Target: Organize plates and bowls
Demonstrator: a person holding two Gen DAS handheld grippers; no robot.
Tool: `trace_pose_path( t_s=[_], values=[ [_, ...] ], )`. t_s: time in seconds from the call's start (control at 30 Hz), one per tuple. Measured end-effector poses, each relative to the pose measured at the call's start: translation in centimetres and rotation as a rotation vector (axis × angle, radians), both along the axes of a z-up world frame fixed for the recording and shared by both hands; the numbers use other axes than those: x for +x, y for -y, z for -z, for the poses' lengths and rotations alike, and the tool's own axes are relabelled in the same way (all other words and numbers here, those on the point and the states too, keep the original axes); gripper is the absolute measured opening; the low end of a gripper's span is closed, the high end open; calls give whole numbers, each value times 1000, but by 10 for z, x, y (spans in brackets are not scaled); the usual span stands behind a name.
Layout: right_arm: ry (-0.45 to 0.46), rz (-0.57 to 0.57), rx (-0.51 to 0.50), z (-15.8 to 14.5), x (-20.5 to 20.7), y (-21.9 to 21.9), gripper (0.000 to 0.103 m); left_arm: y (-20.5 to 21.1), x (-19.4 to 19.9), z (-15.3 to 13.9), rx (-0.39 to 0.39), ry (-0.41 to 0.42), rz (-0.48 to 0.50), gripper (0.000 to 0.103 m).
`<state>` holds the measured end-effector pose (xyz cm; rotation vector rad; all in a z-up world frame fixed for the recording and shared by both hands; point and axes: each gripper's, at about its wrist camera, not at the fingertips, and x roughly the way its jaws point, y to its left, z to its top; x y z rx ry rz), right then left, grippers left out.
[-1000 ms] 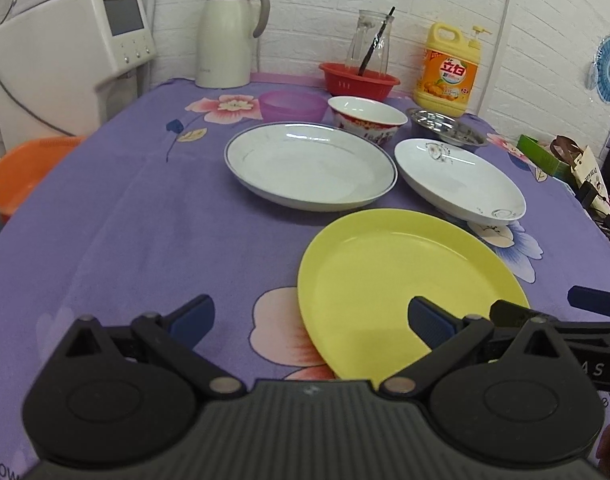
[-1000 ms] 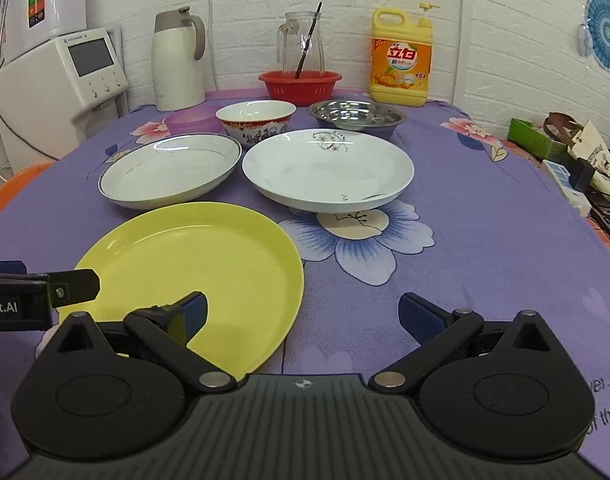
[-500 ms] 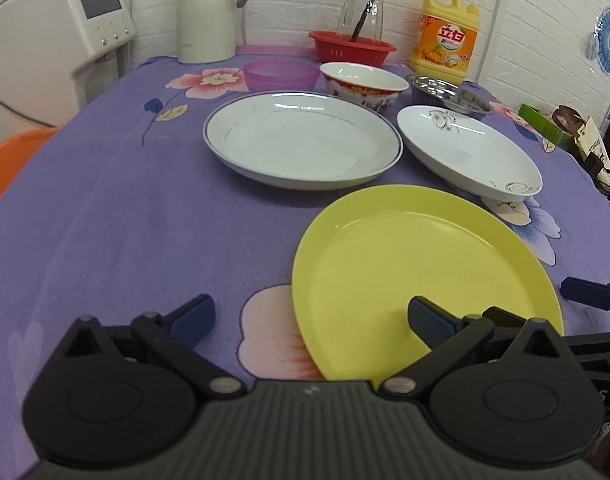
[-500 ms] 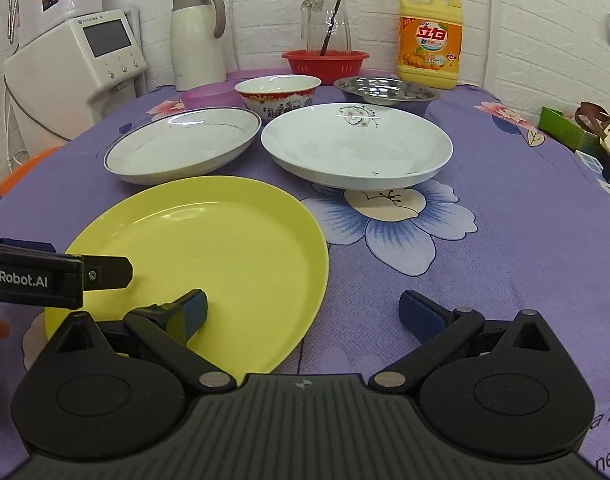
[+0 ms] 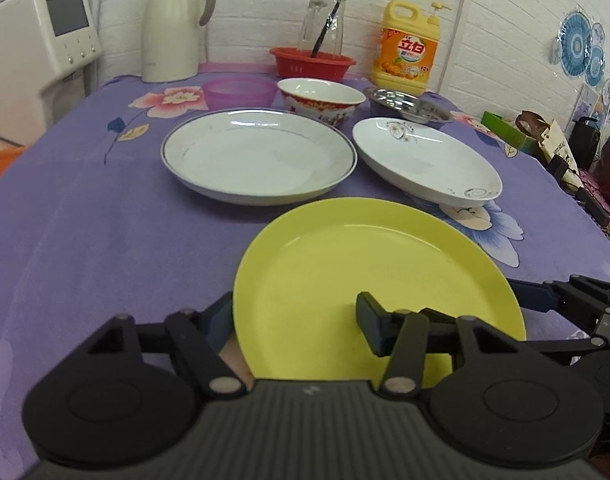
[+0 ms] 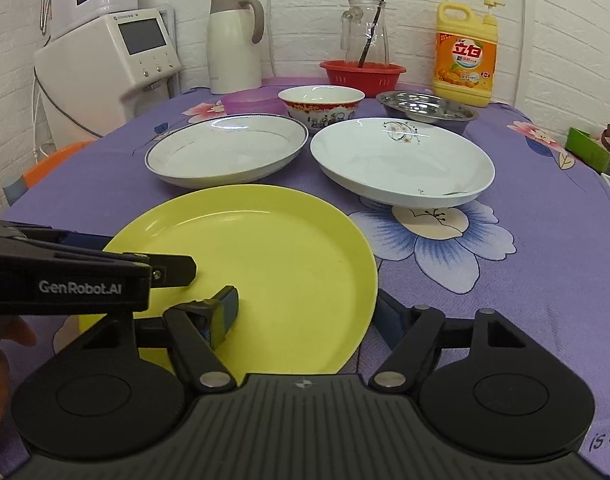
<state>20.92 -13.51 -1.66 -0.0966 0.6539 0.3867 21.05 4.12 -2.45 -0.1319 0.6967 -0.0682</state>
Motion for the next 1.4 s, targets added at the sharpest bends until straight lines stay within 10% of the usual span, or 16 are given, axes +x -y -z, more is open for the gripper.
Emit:
trace_pose_path(
  t_s=[0.47, 0.93, 1.13, 1.4],
  values=[
    [9, -191, 16, -5, -15, -89, 103, -84, -45, -8, 33, -22, -229, 52],
    [-69, -172, 127, -24, 11, -55, 103, -107, -27, -20, -63, 27, -155, 73],
    [-85, -130, 181, -39, 80, -55, 103, -134, 23, -55, -78, 119, -178, 74],
    [-207, -91, 185, -19, 135, -75, 103, -142, 122, -49, -111, 47, -114, 74]
  ],
)
